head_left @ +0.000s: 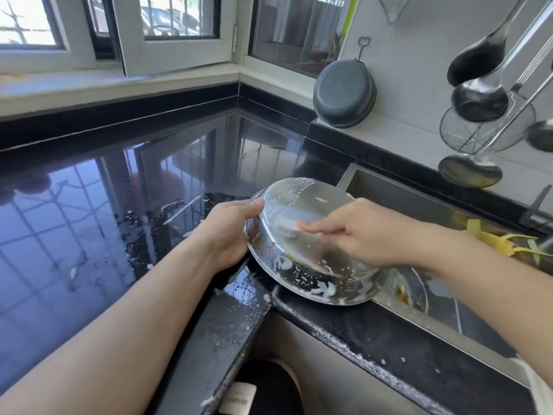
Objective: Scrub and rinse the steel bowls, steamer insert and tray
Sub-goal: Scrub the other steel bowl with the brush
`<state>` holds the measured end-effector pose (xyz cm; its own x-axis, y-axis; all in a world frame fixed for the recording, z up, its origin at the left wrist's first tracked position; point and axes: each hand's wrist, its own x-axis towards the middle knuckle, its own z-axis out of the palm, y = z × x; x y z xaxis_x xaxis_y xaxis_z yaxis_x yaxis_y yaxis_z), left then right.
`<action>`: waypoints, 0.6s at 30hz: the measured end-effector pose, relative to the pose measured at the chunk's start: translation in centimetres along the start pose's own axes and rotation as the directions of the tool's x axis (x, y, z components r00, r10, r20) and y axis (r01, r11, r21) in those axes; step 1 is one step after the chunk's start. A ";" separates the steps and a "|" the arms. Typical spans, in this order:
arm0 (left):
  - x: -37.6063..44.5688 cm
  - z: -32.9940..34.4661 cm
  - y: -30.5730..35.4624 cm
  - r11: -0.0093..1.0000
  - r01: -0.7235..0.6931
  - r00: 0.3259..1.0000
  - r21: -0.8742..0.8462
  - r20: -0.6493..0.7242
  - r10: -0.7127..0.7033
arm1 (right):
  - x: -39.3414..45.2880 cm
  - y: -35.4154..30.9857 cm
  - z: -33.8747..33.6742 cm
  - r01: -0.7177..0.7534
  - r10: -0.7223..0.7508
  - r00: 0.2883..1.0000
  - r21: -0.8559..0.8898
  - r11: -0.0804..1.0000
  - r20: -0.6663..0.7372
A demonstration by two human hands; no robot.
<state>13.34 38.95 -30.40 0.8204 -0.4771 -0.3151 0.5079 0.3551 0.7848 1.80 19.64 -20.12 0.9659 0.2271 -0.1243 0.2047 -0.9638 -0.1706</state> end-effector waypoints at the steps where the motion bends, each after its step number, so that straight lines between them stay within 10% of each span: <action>1: 0.0 0.1 0.0 1.000 -0.002 1.000 0.004 -0.004 0.002 | 0.7 0.2 -0.2 -0.034 0.033 0.999 -0.026 0.999 -0.023; 11: -0.6 0.5 0.3 1.000 0.012 1.000 -0.012 -0.004 -0.012 | -5.5 -1.0 1.1 0.048 -0.013 0.990 -0.250 0.967 0.140; 18: -0.8 0.6 0.4 0.999 0.007 1.000 0.031 -0.030 -0.006 | -4.5 0.1 2.6 -0.080 0.084 0.984 0.031 0.996 -0.158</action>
<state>12.75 39.01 -29.49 0.8252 -0.4544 -0.3356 0.5049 0.3267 0.7990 -2.97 18.89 -22.14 0.9926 0.1202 0.0174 0.1213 -0.9743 -0.1900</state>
